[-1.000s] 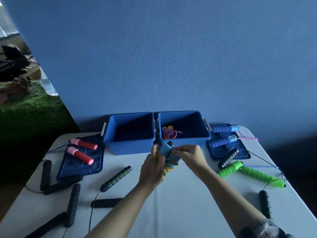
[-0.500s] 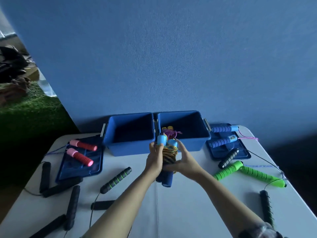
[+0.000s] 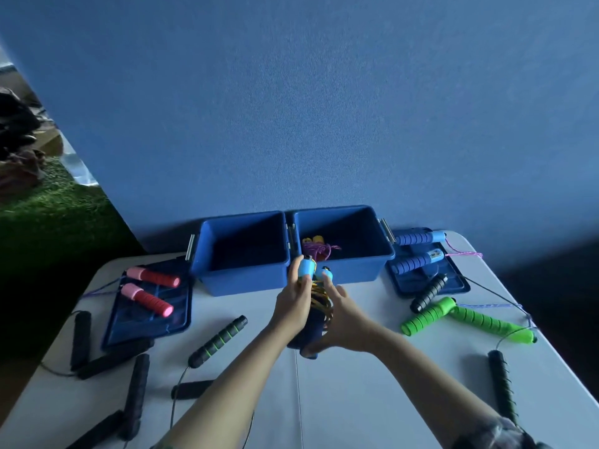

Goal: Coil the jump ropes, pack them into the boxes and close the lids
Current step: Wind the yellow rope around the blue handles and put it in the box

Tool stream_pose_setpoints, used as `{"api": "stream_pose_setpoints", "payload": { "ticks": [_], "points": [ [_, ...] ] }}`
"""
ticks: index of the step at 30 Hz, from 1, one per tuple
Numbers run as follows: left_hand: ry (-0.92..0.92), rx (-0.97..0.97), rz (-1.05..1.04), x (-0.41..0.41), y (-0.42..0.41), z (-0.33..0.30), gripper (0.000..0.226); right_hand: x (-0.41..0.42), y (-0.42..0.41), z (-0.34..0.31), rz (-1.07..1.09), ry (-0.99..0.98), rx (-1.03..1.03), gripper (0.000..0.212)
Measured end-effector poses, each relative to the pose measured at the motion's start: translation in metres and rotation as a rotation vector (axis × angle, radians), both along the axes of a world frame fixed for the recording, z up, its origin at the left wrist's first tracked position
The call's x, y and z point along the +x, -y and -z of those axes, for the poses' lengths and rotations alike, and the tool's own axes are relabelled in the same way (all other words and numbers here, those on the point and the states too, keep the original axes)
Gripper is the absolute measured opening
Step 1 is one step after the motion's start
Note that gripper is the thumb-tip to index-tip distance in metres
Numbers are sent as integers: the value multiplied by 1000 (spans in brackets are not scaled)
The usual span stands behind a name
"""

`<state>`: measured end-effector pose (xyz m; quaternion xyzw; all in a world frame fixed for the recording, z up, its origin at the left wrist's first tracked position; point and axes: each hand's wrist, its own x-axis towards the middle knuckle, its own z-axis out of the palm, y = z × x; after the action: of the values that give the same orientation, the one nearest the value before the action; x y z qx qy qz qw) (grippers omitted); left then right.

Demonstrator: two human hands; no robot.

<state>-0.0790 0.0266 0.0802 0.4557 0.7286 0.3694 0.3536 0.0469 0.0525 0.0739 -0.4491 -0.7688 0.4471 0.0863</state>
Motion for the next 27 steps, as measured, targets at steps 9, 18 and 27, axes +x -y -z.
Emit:
{"api": "stream_pose_setpoints", "payload": {
  "ticks": [9,18,27],
  "points": [
    [-11,88,-31,3,1,5,44,4,3,7,-57,-1,177,149],
    [18,85,-109,7,5,14,43,13,3,12,-134,29,264,143],
    [48,69,-112,12,5,27,47,25,-7,21,-170,-11,297,140]
  ]
}}
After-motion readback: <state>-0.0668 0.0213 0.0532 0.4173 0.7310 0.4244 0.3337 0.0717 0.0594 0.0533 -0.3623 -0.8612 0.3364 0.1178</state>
